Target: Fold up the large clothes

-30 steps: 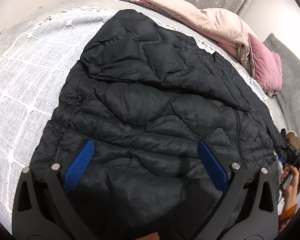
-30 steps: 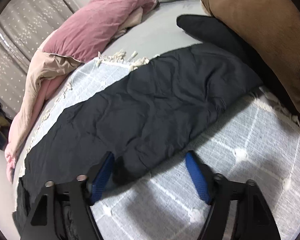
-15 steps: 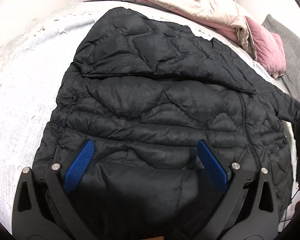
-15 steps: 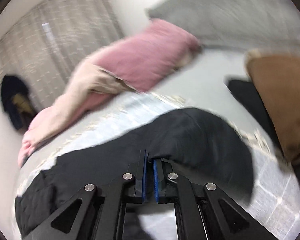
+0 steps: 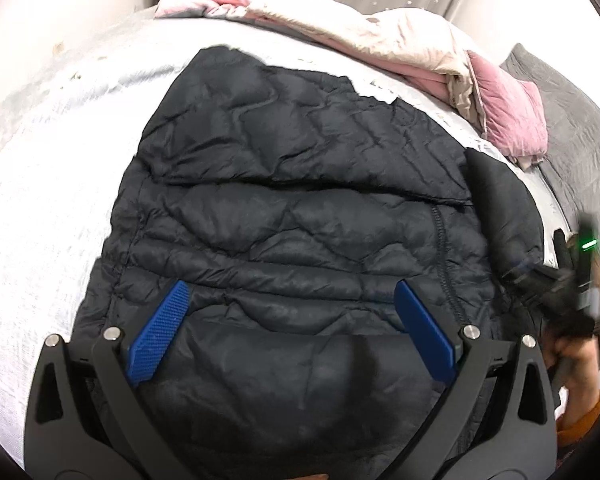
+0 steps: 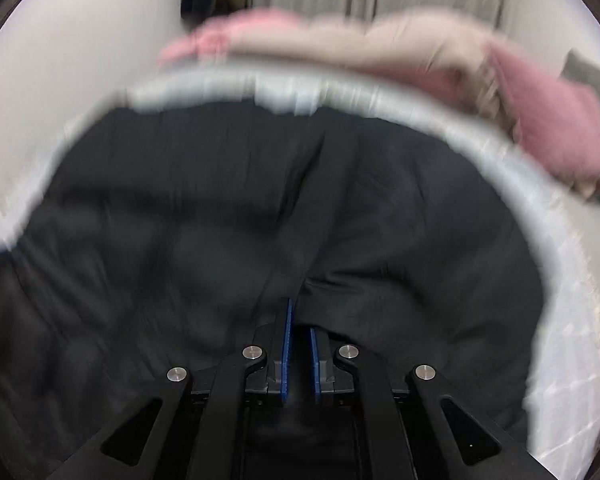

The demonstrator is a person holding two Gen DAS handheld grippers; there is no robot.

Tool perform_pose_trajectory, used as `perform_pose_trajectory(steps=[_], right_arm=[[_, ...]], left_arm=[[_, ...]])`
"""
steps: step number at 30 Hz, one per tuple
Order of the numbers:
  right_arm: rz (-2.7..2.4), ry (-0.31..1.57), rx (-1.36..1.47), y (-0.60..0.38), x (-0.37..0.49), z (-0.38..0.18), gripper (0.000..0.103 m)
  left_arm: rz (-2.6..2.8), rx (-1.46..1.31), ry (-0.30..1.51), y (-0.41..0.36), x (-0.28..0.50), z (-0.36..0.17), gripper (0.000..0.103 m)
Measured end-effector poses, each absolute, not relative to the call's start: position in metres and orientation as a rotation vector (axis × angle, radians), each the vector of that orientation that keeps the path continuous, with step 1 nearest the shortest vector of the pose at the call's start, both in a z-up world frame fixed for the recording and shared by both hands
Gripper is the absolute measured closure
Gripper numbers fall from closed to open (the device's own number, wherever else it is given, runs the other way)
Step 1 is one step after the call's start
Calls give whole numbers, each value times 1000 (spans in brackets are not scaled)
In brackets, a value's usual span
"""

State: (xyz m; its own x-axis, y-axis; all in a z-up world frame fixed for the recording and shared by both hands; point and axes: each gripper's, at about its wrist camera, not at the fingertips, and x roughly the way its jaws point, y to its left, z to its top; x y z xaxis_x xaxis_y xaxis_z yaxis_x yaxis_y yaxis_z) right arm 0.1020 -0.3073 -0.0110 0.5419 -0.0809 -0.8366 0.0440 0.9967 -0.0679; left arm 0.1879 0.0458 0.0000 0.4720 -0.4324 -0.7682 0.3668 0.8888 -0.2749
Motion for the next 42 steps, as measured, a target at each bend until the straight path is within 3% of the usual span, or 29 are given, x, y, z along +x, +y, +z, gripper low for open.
perform_pose_trajectory(steps=[3,5,7,9,13,19,28,31,32,34,35,36,42], right_arm=[[-83,1029,-64,-301,95,-15,85],[-44,1029,17,-306,86,1,70],[-1,986,120,-316,71,25,42],[13,917,233,-335,50,50,34],[-14,842,440,-381,13,73,33],[-145,810,678,-455,-28,57,33],[-204,867,739,-489,-36,32,33],[-222,877,707,-489,-35,29,33],[-225,877,705,-490,-34,28,33],[-226,876,715,-491,-31,27,33],[-228,877,720,-493,-33,25,33],[-231,879,723,-494,-34,24,33],[-250,888,724,-493,-34,20,33]], left_arm=[[-497,1,900,34,179,22,1],[-525,59,861,20,171,40,1],[-548,110,831,6,165,55,1],[-587,168,799,-16,156,72,1],[-644,269,765,-60,141,84,1],[-728,510,704,-158,104,66,1],[-845,751,631,-264,74,11,1],[-861,805,626,-284,76,-6,10],[-865,818,626,-289,77,-10,19],[-870,817,626,-293,79,-13,46],[-873,786,632,-291,83,-9,73],[-879,727,656,-287,88,-2,91],[-870,144,770,-207,144,64,95]])
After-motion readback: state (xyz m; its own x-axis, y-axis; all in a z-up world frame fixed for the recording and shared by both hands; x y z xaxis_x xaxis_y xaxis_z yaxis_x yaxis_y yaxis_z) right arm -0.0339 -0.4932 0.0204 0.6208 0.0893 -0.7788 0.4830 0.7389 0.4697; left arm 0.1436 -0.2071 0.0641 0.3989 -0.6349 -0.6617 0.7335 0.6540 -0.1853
